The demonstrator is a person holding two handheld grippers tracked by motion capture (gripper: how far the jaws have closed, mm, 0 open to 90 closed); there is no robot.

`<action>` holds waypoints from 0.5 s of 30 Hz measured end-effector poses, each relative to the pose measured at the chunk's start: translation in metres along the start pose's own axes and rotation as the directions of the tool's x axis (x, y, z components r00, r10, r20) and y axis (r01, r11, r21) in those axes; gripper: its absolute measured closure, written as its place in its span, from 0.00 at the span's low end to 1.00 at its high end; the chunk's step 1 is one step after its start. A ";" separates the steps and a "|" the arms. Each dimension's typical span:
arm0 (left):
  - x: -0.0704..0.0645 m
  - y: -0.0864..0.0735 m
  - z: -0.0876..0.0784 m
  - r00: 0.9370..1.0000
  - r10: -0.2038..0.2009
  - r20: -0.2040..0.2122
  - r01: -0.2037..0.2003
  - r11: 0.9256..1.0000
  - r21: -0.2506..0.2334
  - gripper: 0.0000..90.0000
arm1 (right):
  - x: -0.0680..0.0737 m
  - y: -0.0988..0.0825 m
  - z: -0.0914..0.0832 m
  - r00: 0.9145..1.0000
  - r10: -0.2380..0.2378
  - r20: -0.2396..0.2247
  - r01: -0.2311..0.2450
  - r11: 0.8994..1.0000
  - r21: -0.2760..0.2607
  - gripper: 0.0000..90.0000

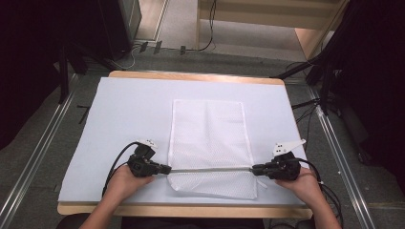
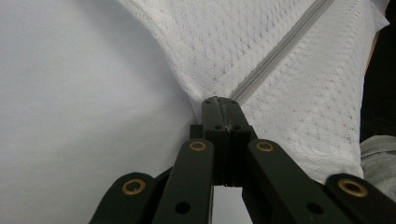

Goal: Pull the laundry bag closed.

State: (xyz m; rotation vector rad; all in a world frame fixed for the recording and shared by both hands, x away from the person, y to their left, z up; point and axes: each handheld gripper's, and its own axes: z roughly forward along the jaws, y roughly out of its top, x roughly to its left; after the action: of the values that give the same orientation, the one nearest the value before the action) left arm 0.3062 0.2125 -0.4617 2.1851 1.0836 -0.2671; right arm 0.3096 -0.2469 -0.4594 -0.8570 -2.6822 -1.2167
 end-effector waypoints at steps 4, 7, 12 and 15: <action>0.000 0.001 0.000 1.000 0.026 0.009 -0.026 1.000 -0.001 1.00 | -0.001 0.000 0.000 1.000 0.014 0.003 -0.014 1.000 -0.010 0.91; 0.003 0.002 -0.003 0.999 0.009 0.044 -0.009 1.000 -0.017 0.96 | -0.002 0.000 0.003 0.999 0.044 -0.004 -0.044 0.999 -0.014 0.76; -0.001 0.005 -0.014 0.999 0.037 0.033 -0.035 0.997 -0.065 0.84 | -0.001 0.001 0.005 0.998 0.055 0.010 -0.055 0.998 -0.025 0.64; -0.003 0.006 -0.017 0.998 0.057 0.003 -0.056 0.996 -0.071 0.81 | 0.001 0.003 0.005 0.999 0.036 0.027 -0.035 0.998 -0.043 0.58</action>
State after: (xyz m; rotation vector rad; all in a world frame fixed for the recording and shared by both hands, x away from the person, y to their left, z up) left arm 0.3068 0.2196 -0.4446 2.1466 1.0115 -0.2057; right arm 0.3113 -0.2414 -0.4605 -0.9297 -2.6596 -1.2673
